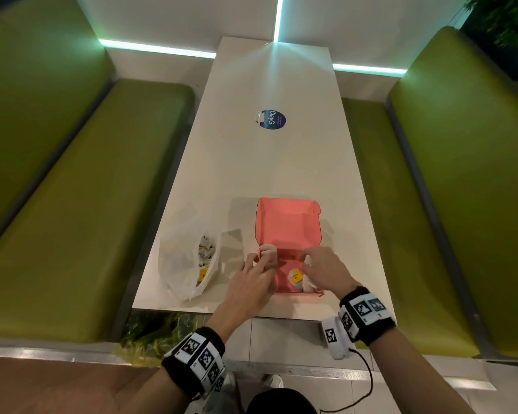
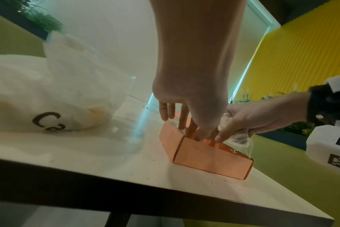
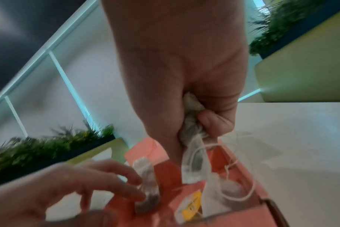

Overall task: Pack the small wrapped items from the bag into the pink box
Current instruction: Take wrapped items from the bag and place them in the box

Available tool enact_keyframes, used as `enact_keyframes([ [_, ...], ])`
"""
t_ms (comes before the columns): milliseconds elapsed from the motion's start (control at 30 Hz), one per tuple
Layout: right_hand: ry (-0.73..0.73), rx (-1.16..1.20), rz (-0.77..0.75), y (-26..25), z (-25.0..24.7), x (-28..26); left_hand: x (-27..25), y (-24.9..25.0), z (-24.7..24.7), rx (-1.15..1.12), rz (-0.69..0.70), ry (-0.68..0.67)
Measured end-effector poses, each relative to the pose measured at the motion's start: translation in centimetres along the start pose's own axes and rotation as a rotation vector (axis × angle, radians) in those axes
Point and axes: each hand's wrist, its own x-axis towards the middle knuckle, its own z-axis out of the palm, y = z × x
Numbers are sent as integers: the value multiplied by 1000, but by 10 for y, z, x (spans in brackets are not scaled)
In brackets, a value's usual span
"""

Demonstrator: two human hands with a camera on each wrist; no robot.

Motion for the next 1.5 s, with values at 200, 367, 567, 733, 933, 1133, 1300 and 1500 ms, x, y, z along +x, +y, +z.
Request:
enact_keyframes([
  [200, -38, -259, -42, -15, 18, -3, 1, 1, 1, 124, -54, -27],
  [367, -10, -297, -30, -20, 22, -4, -3, 6, 3, 113, -106, -28],
  [567, -2, -100, 9, -13, 18, -1, -5, 7, 3, 51, -91, 4],
  [733, 34, 287, -12, -9, 1, -8, 3, 9, -16, -192, -65, 125],
  [933, 114, 673, -179, -16, -32, -28, 29, 17, -52, -882, -128, 109],
  [1133, 182, 910, -237, -21, -40, -31, 41, 19, -66, -1143, -211, 223],
  [1300, 121, 826, -236, -17, -23, -36, 41, 13, -67, -1150, -241, 256],
  [1500, 150, 722, -275, -20, -22, -38, 33, 12, -67, -1119, -233, 222],
])
